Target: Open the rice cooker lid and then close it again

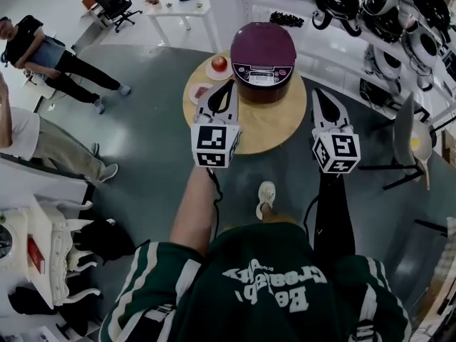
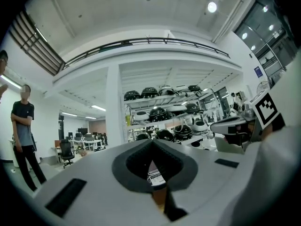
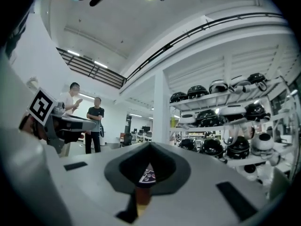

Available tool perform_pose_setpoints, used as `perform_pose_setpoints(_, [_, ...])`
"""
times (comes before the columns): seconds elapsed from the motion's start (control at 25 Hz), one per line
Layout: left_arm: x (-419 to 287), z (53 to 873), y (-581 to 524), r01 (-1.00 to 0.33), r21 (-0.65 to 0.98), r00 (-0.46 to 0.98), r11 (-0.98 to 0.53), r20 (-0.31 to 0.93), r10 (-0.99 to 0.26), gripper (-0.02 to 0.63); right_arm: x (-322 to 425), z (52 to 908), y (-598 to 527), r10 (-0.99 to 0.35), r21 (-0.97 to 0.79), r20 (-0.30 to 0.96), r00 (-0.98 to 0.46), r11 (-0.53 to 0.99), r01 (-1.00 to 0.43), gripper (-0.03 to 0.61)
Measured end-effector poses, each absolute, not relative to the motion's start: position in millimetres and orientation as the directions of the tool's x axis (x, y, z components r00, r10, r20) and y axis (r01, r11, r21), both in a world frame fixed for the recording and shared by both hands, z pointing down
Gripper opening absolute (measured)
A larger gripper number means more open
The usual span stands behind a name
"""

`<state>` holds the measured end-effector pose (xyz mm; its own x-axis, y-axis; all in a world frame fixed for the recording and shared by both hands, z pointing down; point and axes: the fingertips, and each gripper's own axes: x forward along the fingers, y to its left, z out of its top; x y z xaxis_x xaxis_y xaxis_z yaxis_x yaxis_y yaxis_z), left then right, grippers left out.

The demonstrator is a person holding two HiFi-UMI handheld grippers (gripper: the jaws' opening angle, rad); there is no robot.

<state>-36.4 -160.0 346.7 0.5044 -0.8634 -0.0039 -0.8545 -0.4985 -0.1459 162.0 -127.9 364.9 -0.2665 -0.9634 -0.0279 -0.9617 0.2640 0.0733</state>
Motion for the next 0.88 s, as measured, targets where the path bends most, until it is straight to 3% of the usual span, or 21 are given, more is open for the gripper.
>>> perform_pose_setpoints(0.4, [8.0, 378.3, -275.3, -0.848, -0.192, 0.490, -0.494, 0.073, -0.869, -0.005, 155.3, 398.1, -266.8, -0.916, 0.056, 0.052, -0.398, 0.401, -0.914, 0.005])
perform_pose_setpoints(0.88, [39.5, 438.7, -320.2, -0.820, -0.155, 0.512, -0.552, 0.235, -0.826, -0.005, 126.4, 448.2, -319.7, -0.815, -0.022, 0.180, -0.550, 0.556, -0.831, 0.005])
